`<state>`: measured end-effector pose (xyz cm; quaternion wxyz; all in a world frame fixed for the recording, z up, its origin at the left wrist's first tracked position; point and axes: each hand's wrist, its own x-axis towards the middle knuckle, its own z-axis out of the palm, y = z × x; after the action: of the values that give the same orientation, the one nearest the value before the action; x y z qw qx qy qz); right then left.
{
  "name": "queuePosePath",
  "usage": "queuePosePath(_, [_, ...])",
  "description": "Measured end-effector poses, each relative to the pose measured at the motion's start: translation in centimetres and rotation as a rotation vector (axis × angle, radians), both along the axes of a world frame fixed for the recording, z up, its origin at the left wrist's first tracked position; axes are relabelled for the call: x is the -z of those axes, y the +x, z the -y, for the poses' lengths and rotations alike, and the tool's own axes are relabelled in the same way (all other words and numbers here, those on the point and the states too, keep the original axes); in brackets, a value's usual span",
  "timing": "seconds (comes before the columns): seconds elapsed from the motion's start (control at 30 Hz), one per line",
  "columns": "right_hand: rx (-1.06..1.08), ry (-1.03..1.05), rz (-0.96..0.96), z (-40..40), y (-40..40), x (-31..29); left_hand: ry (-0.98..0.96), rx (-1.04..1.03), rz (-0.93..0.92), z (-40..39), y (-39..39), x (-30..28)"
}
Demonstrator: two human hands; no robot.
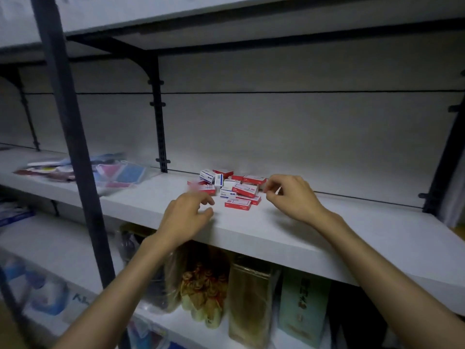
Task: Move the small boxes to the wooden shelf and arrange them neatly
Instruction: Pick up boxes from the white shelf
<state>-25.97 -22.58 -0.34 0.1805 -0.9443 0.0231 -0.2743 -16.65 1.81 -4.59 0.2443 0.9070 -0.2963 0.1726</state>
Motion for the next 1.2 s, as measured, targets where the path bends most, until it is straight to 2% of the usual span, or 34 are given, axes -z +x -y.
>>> queuePosePath(0.23, [0.092,-0.002,-0.018,-0.5,4.6,0.4,-0.028,0.016,-0.026,-0.8,7.3,0.4])
queuePosePath(0.33, [0.196,-0.12,-0.037,-0.2,6.1,0.7,0.012,0.044,-0.043,-1.0,10.3,0.5])
queuePosePath(0.43, [0.3,-0.155,-0.061,0.1,7.6,1.2,0.124,0.064,-0.02,-1.1,12.6,0.7])
queuePosePath(0.53, [0.379,-0.131,-0.106,-0.1,8.8,1.4,0.322,0.085,0.067,-0.9,14.1,0.8])
queuePosePath(0.6, [0.405,-0.152,-0.119,-0.5,9.6,1.7,0.38,0.091,0.124,-0.8,14.9,0.9])
queuePosePath(0.8, [0.414,-0.144,-0.149,-1.3,11.1,3.4,0.327,0.101,0.169,-0.9,16.0,1.2])
queuePosePath(0.87, [0.399,-0.16,-0.171,-1.2,11.3,4.0,0.211,0.157,0.09,-1.2,15.6,1.0])
queuePosePath(0.93, [0.365,-0.164,-0.182,-1.0,11.3,4.3,-0.013,0.226,-0.102,-1.5,15.4,0.6])
queuePosePath(1.07, [0.305,-0.104,-0.176,-0.5,11.0,4.5,-0.534,0.371,-0.782,-1.6,14.6,0.1])
queuePosePath(1.1, [0.298,-0.086,-0.174,-0.3,10.9,4.6,-0.584,0.39,-0.849,-1.6,14.5,0.2])
queuePosePath(1.2, [0.284,-0.011,-0.164,0.0,10.9,4.6,-0.618,0.417,-0.887,-1.7,14.2,0.5])
